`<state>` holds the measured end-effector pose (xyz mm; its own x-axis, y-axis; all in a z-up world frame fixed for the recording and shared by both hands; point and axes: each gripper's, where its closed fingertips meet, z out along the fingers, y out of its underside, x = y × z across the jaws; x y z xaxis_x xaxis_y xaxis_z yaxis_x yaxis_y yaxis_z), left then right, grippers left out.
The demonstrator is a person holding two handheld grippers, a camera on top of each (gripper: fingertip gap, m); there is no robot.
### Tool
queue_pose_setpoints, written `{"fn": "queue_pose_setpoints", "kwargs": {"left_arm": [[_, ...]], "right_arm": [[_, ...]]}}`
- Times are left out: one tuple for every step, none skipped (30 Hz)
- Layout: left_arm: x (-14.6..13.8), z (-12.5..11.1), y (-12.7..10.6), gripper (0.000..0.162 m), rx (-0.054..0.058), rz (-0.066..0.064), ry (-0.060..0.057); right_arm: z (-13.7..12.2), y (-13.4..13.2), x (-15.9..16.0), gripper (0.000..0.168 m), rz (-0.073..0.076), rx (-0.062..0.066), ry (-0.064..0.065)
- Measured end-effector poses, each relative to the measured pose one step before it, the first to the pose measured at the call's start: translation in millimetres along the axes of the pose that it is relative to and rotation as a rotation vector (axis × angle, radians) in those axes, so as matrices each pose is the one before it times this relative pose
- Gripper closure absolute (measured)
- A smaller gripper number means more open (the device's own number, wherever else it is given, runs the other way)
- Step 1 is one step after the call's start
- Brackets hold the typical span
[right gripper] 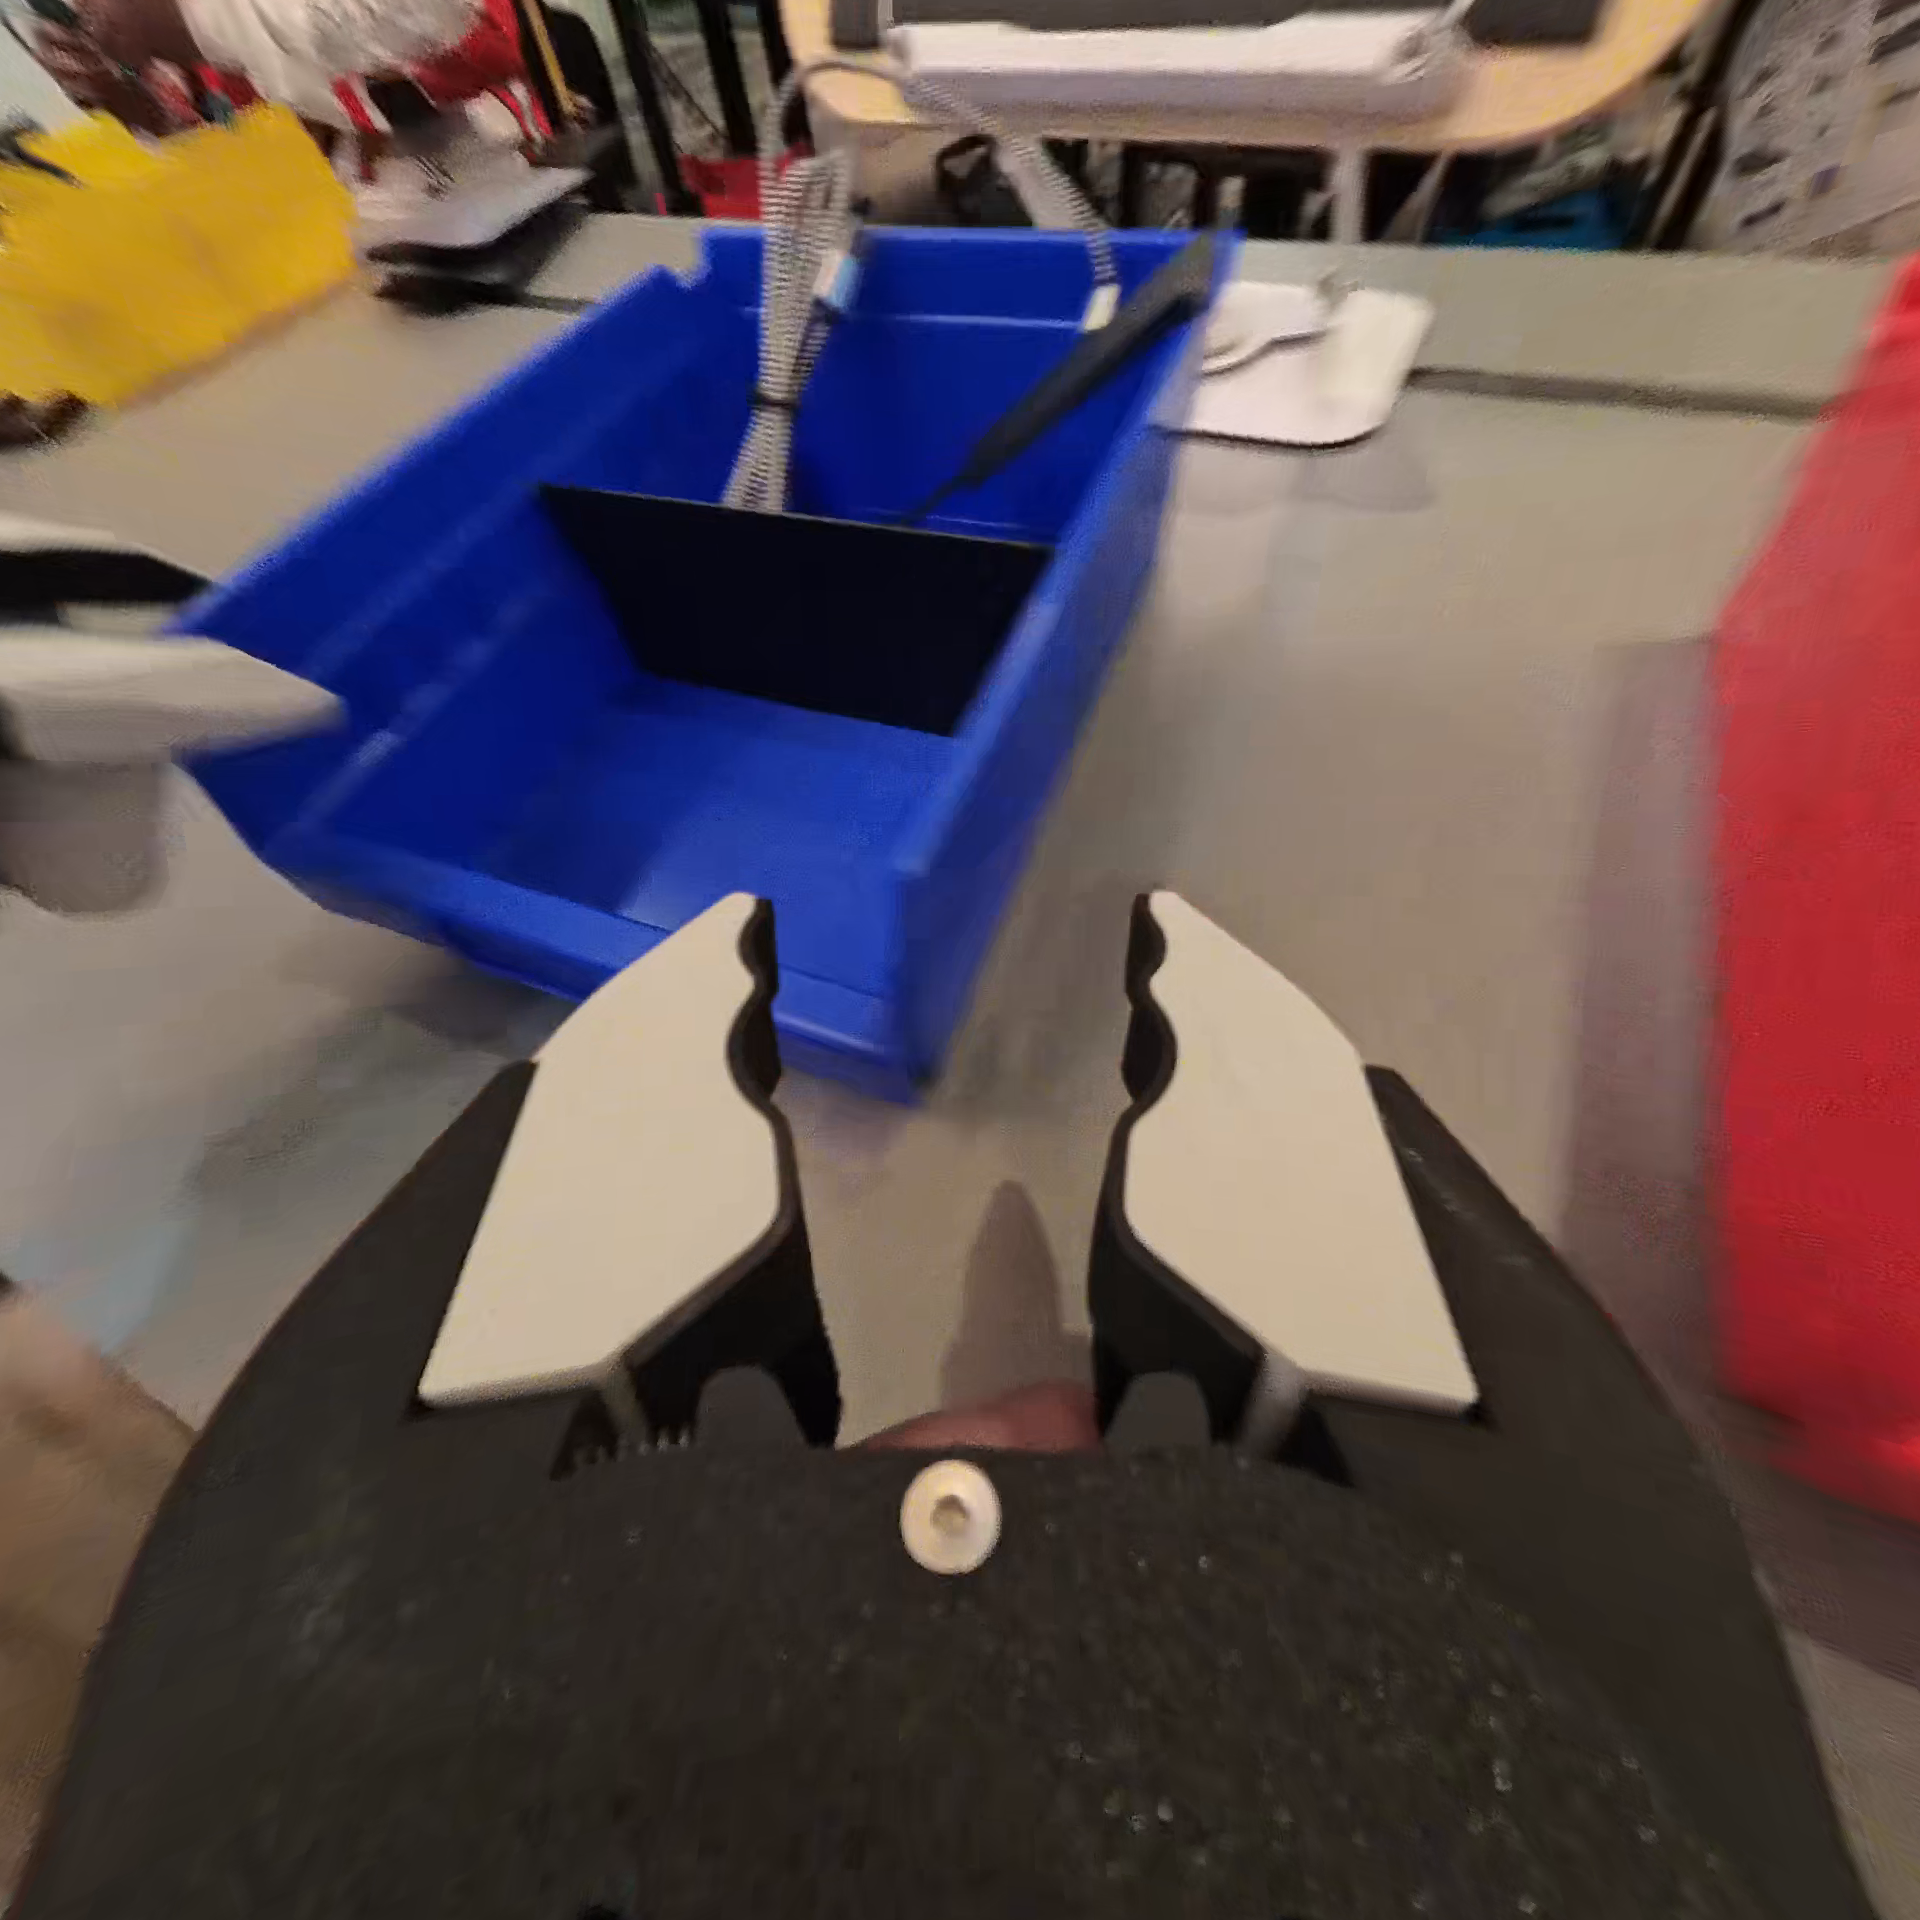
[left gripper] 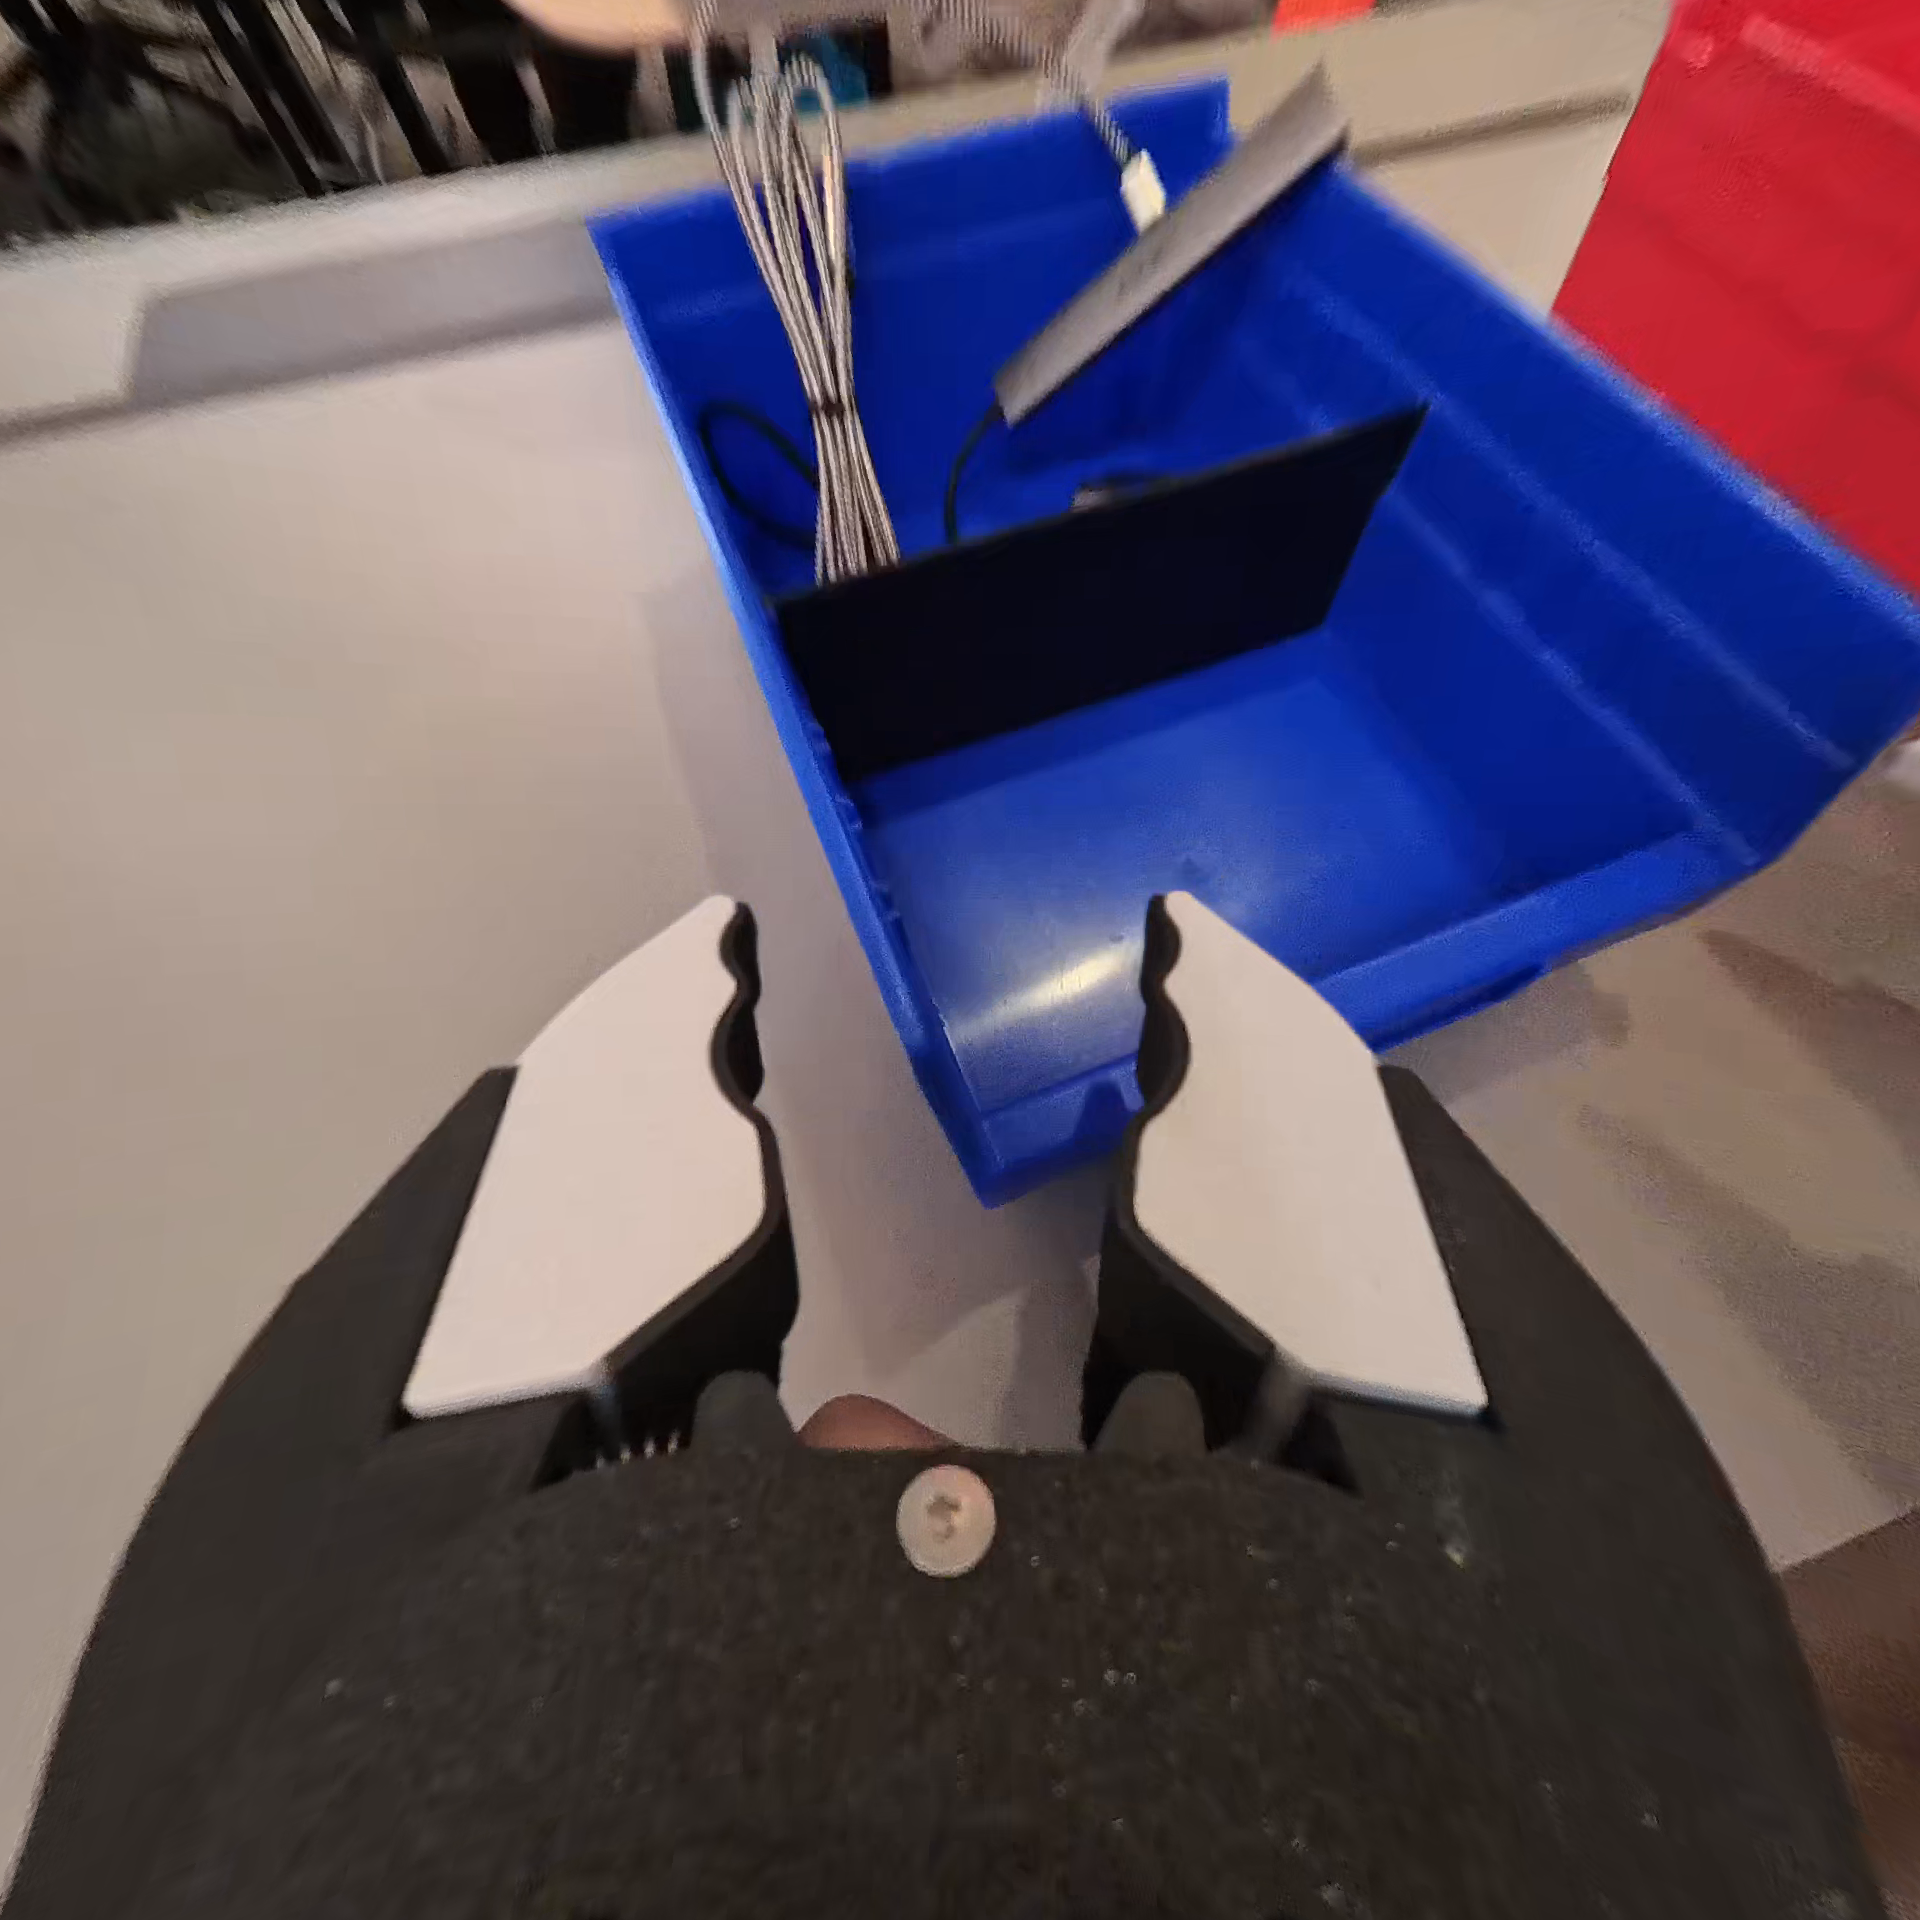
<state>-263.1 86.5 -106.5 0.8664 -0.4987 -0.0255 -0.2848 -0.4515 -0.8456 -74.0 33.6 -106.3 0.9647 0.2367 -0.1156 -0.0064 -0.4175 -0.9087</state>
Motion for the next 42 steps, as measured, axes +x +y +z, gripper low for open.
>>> {"fn": "queue_pose_setpoints", "kwargs": {"left_arm": [[-0.48, 9.08, 6.37, 0.096, -0.0196, -0.0169, 0.0065], [-0.53, 8.96, 5.71, 0.105, -0.0207, -0.0216, 0.0108], [-0.14, 8.00, 5.54, 0.118, -0.0268, -0.0270, 0.0190], [0.18, 5.48, 3.00, 0.131, -0.0156, -0.0344, 0.0272], [-0.97, 1.73, -0.67, 0.130, 0.0039, -0.0377, 0.0243], [-3.47, -0.30, -1.44, 0.136, 0.0053, -0.0218, 0.0044], [-5.59, -1.27, -1.56, 0.141, 0.0050, -0.0015, -0.0110], [-6.08, -1.99, -1.74, 0.148, 0.0125, 0.0124, -0.0179], [-3.21, -1.61, -0.30, 0.151, 0.0075, 0.0143, -0.0062], [-2.42, -1.78, 0.79, 0.152, 0.0014, 0.0017, -0.0055], [-4.77, -2.58, 0.47, 0.153, 0.0023, 0.0116, -0.0236], [-7.70, -3.23, -0.06, 0.156, 0.0040, 0.0274, -0.0358], [-9.02, -3.22, -0.73, 0.157, 0.0069, 0.0120, -0.0221], [-9.45, -3.05, -1.55, 0.158, 0.0098, -0.0151, -0.0025], [-10.96, -2.53, -2.50, 0.158, 0.0089, -0.0117, -0.0064], [-12.30, -2.20, -3.29, 0.158, 0.0103, 0.0012, -0.0143], [-13.46, -1.82, -4.04, 0.158, 0.0156, 0.0102, -0.0200], [-14.37, -1.64, -4.17, 0.158, 0.0181, 0.0117, -0.0189], [-15.37, -1.65, -3.65, 0.157, 0.0152, 0.0077, -0.0168], [-16.43, -1.58, -2.39, 0.157, 0.0100, 0.0018, -0.0157], [-16.76, -1.03, -0.37, 0.157, 0.0012, 0.0001, -0.0140], [-16.76, -0.47, 1.17, 0.157, -0.0062, -0.0052, -0.0116], [-16.24, 0.15, 2.34, 0.157, -0.0101, -0.0097, -0.0090], [-15.40, 1.10, 3.18, 0.157, -0.0142, -0.0040, -0.0083], [-14.36, 1.74, 3.58, 0.157, -0.0175, 0.0010, -0.0092], [-12.58, 2.01, 3.65, 0.157, -0.0193, 0.0012, -0.0071], [-10.41, 2.07, 3.86, 0.157, -0.0224, 0.0057, -0.0061], [-8.89, 1.95, 3.98, 0.157, -0.0217, 0.0114, -0.0085], [-7.27, 2.43, 3.88, 0.158, -0.0138, 0.0092, -0.0069], [-5.37, 2.26, 2.38, 0.157, -0.0002, -0.0015, -0.0010], [-3.04, 0.93, 0.09, 0.157, 0.0085, -0.0198, 0.0118], [-1.83, 0.65, -0.34, 0.158, 0.0041, -0.0313, 0.0134], [-2.10, 0.64, -0.53, 0.158, 0.0036, -0.0277, 0.0024], [-1.30, 0.74, -0.53, 0.158, 0.0028, -0.0210, 0.0030], [-0.93, 0.62, -0.68, 0.158, 0.0038, -0.0140, 0.0029], [-0.52, 0.30, -0.38, 0.158, 0.0043, -0.0076, 0.0036], [-0.38, -0.07, -0.25, 0.158, 0.0058, -0.0065, 0.0041], [-0.50, -0.20, -0.16, 0.158, 0.0083, -0.0107, 0.0031], [-0.97, -0.45, -0.12, 0.158, 0.0094, -0.0138, -0.0004], [-1.39, -0.41, 0.18, 0.157, 0.0065, -0.0130, -0.0035], [-1.76, -0.44, 0.30, 0.155, 0.0022, -0.0091, -0.0057], [-1.79, -0.31, 0.30, 0.151, -0.0011, -0.0041, -0.0070]], "right_arm": [[12.38, 3.32, -14.02, 0.104, 0.0405, -0.0097, 0.0051], [10.71, 7.00, -3.91, 0.104, 0.0250, -0.0388, 0.0498], [8.91, 7.85, 2.15, 0.109, 0.0063, -0.0511, 0.0745], [7.07, 5.40, 4.23, 0.119, -0.0007, -0.0393, 0.0744], [5.14, 3.20, 1.95, 0.132, 0.0031, -0.0256, 0.0480], [2.17, 0.26, 2.46, 0.138, 0.0049, -0.0058, 0.0376], [-0.12, -0.87, 4.41, 0.160, -0.0032, -0.0011, 0.0319], [-0.58, -1.24, -1.68, 0.163, 0.0049, -0.0033, -0.0228], [-1.45, -2.93, -3.39, 0.163, 0.0240, 0.0111, -0.0204], [-0.99, -0.81, -1.97, 0.163, 0.0006, 0.0011, 0.0141], [-1.33, -1.18, -4.12, 0.164, -0.0220, 0.0040, 0.0221], [-1.51, -1.29, -6.93, 0.163, -0.0138, 0.0024, 0.0101], [-1.38, -2.37, -8.72, 0.163, -0.0060, 0.0095, 0.0017], [-0.95, -3.04, -8.94, 0.163, -0.0008, 0.0116, 0.0007], [-0.90, -5.34, -10.83, 0.163, 0.0056, 0.0223, -0.0088], [0.54, -5.66, -11.22, 0.163, -0.0080, 0.0186, 0.0004], [2.14, -5.82, -12.22, 0.163, -0.0137, 0.0166, 0.0025], [3.74, -6.14, -12.57, 0.163, -0.0078, 0.0198, -0.0008], [4.62, -6.70, -13.52, 0.163, -0.0035, 0.0217, -0.0080], [5.31, -5.77, -14.77, 0.163, -0.0072, 0.0141, -0.0127], [5.74, -5.07, -15.40, 0.163, -0.0060, 0.0063, -0.0151], [5.85, -4.10, -15.80, 0.163, -0.0052, 0.0009, -0.0186], [6.37, -2.84, -15.41, 0.163, -0.0116, -0.0014, -0.0147], [7.24, -0.97, -14.34, 0.163, -0.0140, -0.0064, -0.0110], [7.32, 0.95, -13.79, 0.163, -0.0085, -0.0135, -0.0152], [7.44, 2.52, -12.46, 0.163, -0.0002, -0.0188, -0.0151], [7.03, 3.13, -10.59, 0.163, 0.0076, -0.0174, -0.0137], [6.32, 4.68, -9.02, 0.163, 0.0135, -0.0256, -0.0159], [5.76, 6.72, -7.68, 0.163, 0.0155, -0.0347, -0.0170], [3.51, 4.58, -6.73, 0.161, 0.0149, -0.0128, -0.0213], [0.37, -0.52, -3.41, 0.161, 0.0028, 0.0216, -0.0049], [-0.22, 0.26, -2.47, 0.161, 0.0013, 0.0064, -0.0014], [-0.10, 0.40, -2.91, 0.160, 0.0118, -0.0011, -0.0128], [0.05, 0.31, -1.93, 0.159, 0.0181, -0.0061, -0.0140], [0.28, 0.00, -1.49, 0.158, 0.0073, -0.0051, -0.0136], [0.26, -0.25, -0.77, 0.157, -0.0068, -0.0039, -0.0118], [-0.05, -0.19, -0.84, 0.156, -0.0062, -0.0037, -0.0179], [-0.79, 0.18, -1.39, 0.155, -0.0024, -0.0050, -0.0295], [-2.30, 0.67, -2.03, 0.155, -0.0046, -0.0080, -0.0398], [-4.68, -0.46, -2.09, 0.155, -0.0054, -0.0017, -0.0423], [-6.81, -2.17, -2.44, 0.152, -0.0107, 0.0131, -0.0458], [-8.27, -2.73, -2.18, 0.151, -0.0185, 0.0192, -0.0442]]}}
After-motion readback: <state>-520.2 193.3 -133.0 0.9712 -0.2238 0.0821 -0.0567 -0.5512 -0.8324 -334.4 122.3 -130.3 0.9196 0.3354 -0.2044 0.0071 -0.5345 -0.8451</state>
